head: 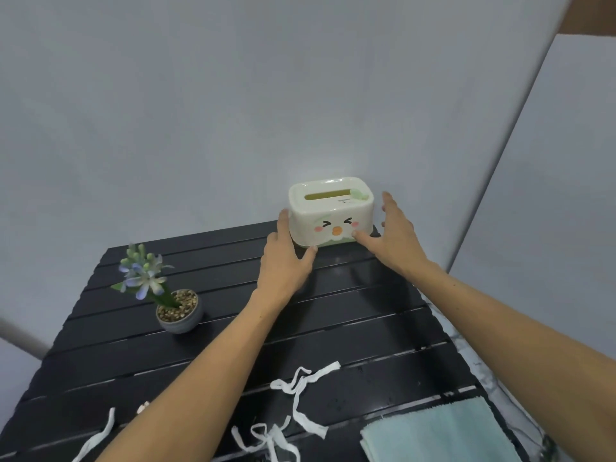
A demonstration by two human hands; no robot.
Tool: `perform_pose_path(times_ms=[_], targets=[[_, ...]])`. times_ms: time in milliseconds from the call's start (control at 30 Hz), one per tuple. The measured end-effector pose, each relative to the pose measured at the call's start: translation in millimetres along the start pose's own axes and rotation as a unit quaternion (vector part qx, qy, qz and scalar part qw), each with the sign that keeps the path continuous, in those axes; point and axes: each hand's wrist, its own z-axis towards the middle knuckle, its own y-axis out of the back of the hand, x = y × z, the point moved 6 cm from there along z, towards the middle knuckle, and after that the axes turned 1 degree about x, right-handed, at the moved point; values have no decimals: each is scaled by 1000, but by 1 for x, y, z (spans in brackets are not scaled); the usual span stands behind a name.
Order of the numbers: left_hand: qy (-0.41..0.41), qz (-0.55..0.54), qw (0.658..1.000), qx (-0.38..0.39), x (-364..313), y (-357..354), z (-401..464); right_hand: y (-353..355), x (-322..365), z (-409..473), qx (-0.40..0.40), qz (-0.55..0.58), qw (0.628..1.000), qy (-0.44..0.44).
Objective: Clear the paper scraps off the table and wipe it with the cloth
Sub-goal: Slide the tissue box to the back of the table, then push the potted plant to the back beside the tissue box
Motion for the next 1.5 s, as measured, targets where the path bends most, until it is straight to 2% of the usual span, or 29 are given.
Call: perform_pose_path(times_ms=[133,400,567,733,967,1267,1500], targets=[[39,66,997,24,10,12,-33,-1,16,-36,0,-5,1000,13],[17,89,994,60,21,54,-125,-42,72,-119,116,-95,987,60],[10,108,993,39,32,88,-165,-67,99,-157,153,-103,980,75],[45,119,992,24,59,128,-187,-91,126,-184,178,-108,974,87],[78,129,989,14,90,164,-196,-122,154,-200,199,-138,964,111],[81,161,983,23,109,172,-185,-149,169,-198,202,-176,955,129],[92,111,989,25,113,170,-149,-160,162,-194,210,-234,939,137]])
